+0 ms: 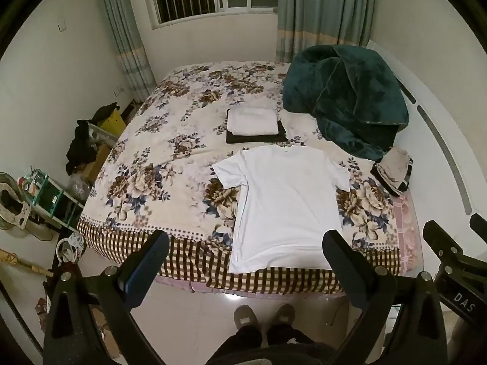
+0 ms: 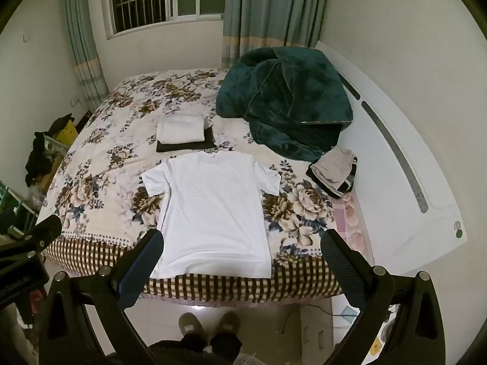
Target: Fold small clothes
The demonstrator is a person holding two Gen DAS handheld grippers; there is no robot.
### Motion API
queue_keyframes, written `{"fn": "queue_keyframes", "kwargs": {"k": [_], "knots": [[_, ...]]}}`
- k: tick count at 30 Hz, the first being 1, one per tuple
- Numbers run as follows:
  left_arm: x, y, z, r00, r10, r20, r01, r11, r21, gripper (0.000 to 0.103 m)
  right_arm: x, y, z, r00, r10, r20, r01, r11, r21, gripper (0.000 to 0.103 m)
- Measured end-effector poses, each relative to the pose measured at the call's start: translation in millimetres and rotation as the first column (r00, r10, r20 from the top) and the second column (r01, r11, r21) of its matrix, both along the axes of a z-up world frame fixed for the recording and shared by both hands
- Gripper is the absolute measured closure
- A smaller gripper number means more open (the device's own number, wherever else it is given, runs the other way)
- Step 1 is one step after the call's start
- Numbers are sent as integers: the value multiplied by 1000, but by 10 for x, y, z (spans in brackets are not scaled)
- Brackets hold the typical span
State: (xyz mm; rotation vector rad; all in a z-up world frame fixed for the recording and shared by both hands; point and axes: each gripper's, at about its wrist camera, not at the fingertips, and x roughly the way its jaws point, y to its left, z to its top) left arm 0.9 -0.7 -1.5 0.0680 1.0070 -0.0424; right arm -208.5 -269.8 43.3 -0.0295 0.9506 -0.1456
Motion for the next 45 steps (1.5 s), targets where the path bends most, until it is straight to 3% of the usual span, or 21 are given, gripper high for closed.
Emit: {"fn": "queue_keyframes", "kwargs": {"k": [10,20,45], "knots": [[-16,-48,36,1000,3,23,-3,1000,-1,0,-36,-5,16,1000,11,8,-11,1000,-12,0],[-5,-114,153,1000,-3,29,3,1000,-6,0,-53,52,222,1000,11,23,-11,1000,-14,0],[-17,-88,291,999,1,45,0,1000,-21,0,-88,80,277,999,12,31,-12,1000,-21,0]]}}
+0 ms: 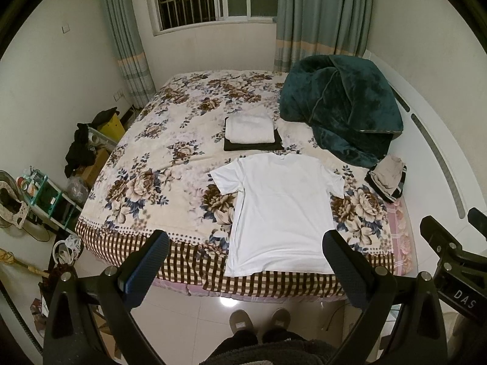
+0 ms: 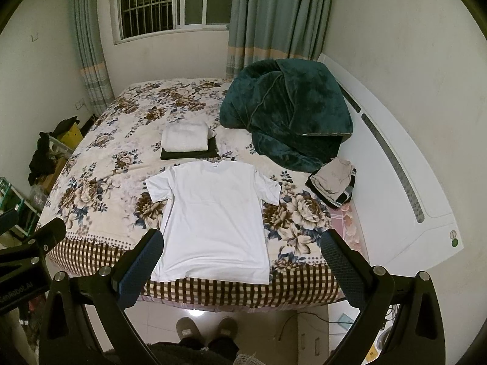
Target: Fold small clothes
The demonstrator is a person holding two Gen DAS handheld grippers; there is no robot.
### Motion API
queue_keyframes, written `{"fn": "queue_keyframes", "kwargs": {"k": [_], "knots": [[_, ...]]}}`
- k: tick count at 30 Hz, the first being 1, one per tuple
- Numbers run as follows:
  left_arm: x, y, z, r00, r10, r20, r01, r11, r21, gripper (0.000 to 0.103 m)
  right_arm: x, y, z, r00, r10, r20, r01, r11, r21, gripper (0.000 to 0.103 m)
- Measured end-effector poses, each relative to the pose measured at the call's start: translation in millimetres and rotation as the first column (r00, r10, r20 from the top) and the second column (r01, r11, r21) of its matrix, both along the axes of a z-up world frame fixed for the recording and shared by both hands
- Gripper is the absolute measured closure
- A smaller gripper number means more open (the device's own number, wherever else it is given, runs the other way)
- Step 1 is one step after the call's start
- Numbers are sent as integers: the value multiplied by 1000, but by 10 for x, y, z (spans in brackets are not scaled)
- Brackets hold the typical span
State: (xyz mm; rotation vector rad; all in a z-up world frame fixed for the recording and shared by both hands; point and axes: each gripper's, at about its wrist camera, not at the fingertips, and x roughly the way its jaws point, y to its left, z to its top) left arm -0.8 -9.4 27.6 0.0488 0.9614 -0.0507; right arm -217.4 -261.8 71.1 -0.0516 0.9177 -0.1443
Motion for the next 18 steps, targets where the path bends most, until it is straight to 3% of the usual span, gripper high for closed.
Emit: {"fn": "queue_keyframes", "kwargs": {"k": [18], "knots": [[23,-37,46,1000,-1,7,1,1000,0,0,-13,10,29,1000,0,7,0,1000,-1,0]]}}
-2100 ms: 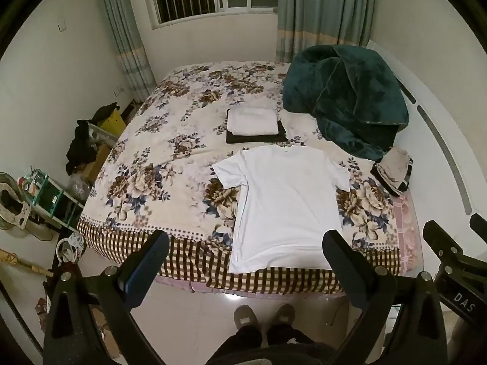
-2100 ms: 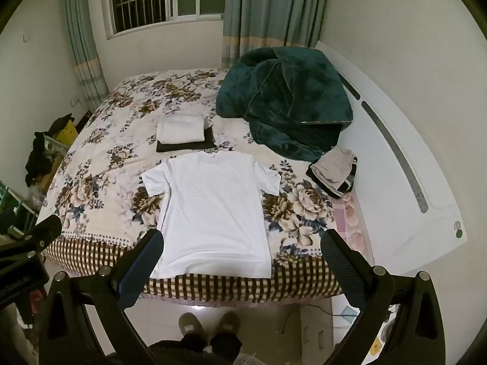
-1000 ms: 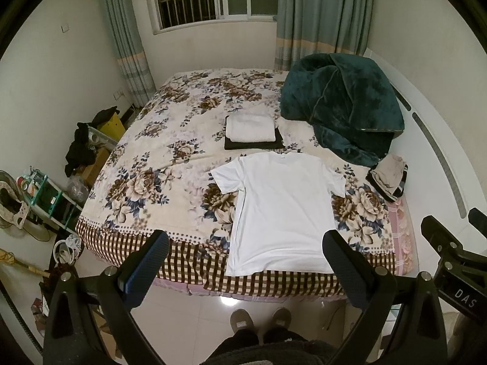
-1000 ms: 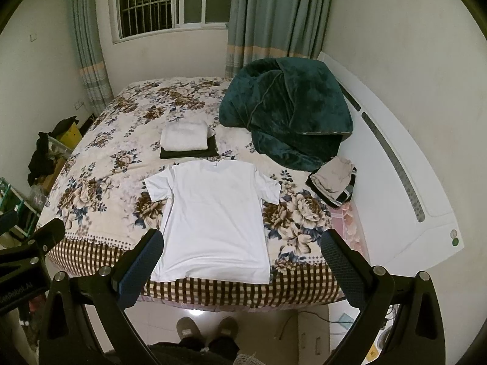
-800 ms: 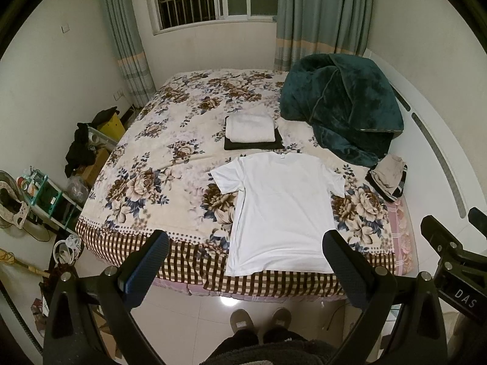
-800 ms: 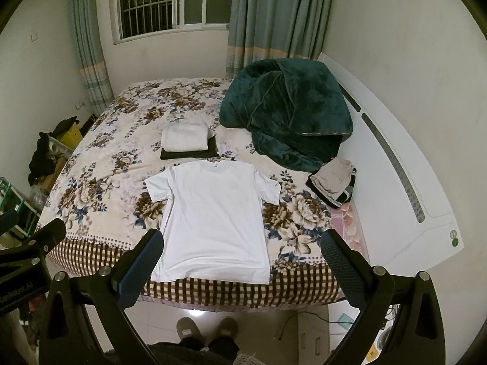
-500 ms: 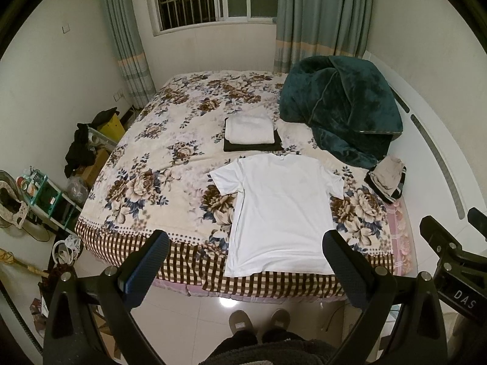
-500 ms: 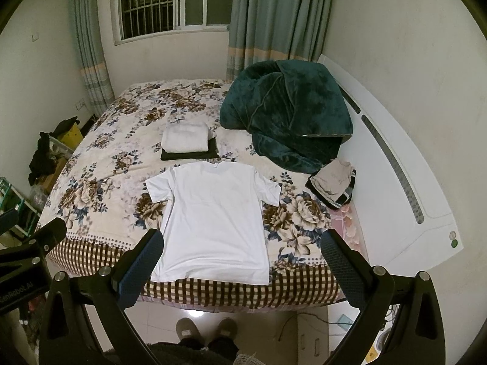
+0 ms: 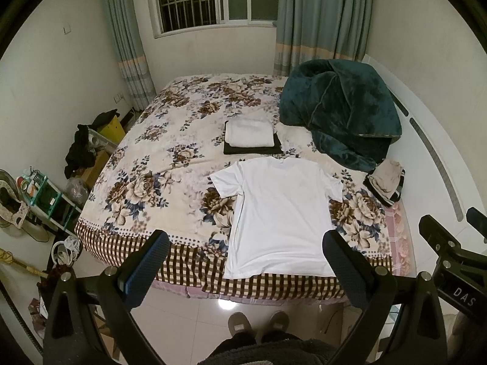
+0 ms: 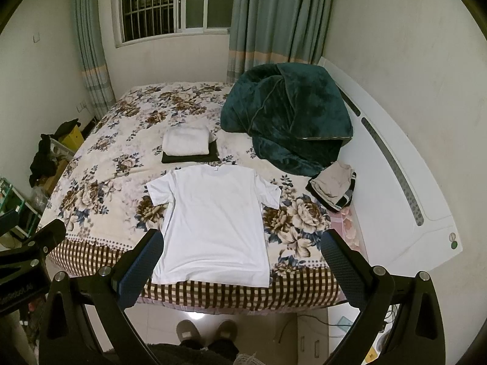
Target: Fold small clothes
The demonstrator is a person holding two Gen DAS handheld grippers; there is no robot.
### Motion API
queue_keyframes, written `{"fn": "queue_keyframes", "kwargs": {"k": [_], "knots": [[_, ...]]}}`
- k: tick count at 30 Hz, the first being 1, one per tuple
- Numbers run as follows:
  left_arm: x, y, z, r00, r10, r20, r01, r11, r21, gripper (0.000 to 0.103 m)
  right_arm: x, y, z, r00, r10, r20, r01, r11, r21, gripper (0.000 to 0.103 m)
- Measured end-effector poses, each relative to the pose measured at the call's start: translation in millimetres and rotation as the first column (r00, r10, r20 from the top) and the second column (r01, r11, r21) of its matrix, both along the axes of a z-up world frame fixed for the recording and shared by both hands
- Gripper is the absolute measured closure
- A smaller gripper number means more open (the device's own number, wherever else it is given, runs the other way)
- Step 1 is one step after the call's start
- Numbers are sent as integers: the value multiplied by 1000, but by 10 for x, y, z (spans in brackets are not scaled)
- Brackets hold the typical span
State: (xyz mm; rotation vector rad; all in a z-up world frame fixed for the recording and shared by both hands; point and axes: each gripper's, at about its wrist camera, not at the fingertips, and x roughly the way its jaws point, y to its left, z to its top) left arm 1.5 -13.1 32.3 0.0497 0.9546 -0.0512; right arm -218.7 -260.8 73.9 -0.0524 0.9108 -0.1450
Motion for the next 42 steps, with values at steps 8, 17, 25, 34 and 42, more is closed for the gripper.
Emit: {"fn": "queue_keyframes", "kwargs": {"k": [8,17,25,34,42], "knots": [[-2,-6,11,1000,0,3,0,1000,-3,0,-8,3,7,1000,1,3,-1,1000,0,0],[-37,16,-13,1000,0,7,0,1000,-5,0,-28,5,6,1000,2,6,-2,1000,-2,0],[-1,-5,31,1000,0,8,0,1000,-6,0,-39,11,22,1000,3,8,-3,1000,-3,0],[129,-85,111,1000,-4,9,5,1000,-15,0,-69,28,26,1000,0,5,0,1000,-4,0],[952,-138,-381,998,38,47,-40,999,36,0,486,-494,-476,988,-125,-85,131,989,67,0]]}}
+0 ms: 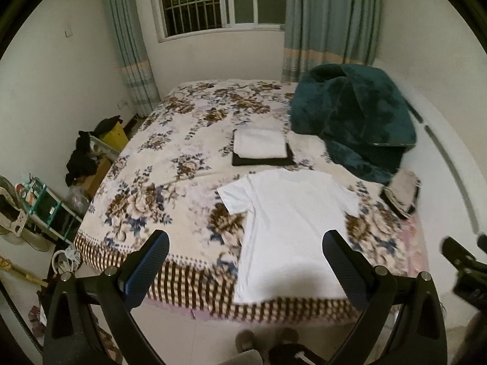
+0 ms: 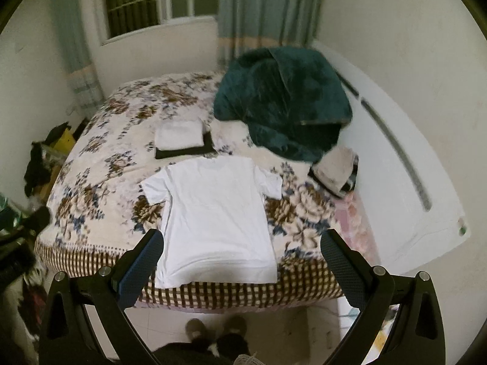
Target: Fold small clothes
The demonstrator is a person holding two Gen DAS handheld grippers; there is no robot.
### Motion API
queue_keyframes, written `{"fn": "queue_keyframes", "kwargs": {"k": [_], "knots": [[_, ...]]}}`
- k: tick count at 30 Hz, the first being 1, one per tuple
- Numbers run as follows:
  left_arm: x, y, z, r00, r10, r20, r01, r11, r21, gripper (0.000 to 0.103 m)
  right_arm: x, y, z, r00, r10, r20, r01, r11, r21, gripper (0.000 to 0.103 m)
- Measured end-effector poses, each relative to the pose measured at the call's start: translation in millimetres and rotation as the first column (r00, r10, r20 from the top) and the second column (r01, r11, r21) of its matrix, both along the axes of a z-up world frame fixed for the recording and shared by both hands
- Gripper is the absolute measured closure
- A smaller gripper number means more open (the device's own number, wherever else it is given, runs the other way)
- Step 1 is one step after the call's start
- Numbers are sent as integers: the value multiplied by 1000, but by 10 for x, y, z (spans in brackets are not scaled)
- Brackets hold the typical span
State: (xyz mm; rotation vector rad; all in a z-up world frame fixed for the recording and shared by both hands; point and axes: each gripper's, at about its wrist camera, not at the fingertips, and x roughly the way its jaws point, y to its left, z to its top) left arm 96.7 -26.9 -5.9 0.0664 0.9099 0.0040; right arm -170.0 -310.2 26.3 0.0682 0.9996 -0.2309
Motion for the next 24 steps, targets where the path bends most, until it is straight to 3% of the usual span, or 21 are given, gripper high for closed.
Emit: {"fn": "queue_keyframes", "kwargs": {"k": [3,6,11,16,19,24], "knots": [[498,-111,-499,998,53,-31,-51,997,53,0,483,-444,-622,993,-103,-55,104,994,29,0],[1054,-270,-1066,989,94,-112,-85,993,82,0,990,-1005,-1367,972,-199,-126,213,971,107,0],[1890,-598,-2241,956,180,-231,-137,972,192,0,1875,-2049,-2956,905,-336,-260,401,879,259,2],[2492,-672,-3487,871,272,-410,-201,957,208,0,2600,-2855,-4686,799,-429,-422,592,687,421,15],[2795,-651,-4101,832,303,-465,-230,951,207,0,2863,-3174,-5560,738,-472,-482,675,538,506,21],[3075,-585,-4862,806,334,-489,-245,940,238,0,3091,-3354,-6707,641,-541,-545,738,237,632,21]]}}
